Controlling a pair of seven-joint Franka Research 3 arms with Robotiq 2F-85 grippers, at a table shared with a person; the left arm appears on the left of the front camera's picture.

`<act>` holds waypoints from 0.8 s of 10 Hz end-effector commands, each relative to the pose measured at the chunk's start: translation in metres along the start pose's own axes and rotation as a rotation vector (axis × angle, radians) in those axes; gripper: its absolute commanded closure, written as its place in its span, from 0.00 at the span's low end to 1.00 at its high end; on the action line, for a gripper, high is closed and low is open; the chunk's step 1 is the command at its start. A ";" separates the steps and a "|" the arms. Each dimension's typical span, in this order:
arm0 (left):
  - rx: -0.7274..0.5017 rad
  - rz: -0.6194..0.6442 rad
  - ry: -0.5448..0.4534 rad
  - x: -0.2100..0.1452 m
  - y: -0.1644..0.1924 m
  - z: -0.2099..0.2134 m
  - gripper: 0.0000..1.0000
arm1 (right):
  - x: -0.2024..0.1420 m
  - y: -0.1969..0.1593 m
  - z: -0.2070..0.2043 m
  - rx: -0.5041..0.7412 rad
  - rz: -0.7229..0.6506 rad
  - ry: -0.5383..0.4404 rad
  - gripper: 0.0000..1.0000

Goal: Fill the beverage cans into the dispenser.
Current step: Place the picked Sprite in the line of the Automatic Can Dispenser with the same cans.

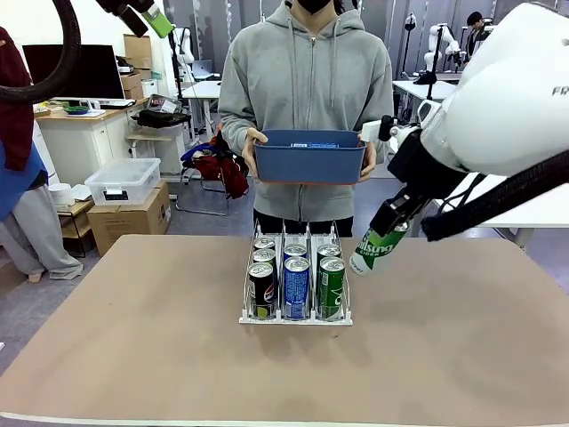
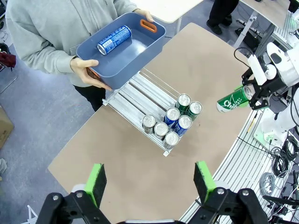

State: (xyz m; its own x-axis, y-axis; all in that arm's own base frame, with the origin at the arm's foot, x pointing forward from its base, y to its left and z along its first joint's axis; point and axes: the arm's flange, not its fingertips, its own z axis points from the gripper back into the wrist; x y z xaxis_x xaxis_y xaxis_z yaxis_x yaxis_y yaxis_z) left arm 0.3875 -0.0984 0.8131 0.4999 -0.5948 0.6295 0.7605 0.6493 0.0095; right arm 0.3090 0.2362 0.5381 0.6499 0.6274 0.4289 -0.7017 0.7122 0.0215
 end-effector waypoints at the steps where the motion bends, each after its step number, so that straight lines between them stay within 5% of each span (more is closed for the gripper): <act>1: -0.020 0.001 -0.008 -0.003 0.000 0.001 0.00 | -0.005 0.017 -0.006 -0.007 -0.022 -0.024 0.42; 8: -0.020 0.001 -0.008 -0.003 0.000 0.001 0.00 | -0.005 0.038 -0.065 0.004 -0.014 -0.001 0.42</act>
State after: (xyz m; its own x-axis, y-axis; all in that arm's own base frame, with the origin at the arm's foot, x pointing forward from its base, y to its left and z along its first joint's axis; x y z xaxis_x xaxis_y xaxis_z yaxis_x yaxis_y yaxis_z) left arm 0.3875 -0.0984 0.8131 0.4999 -0.5948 0.6295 0.7604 0.6493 0.0096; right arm 0.2960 0.2723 0.4815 0.6440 0.6458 0.4101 -0.7182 0.6951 0.0333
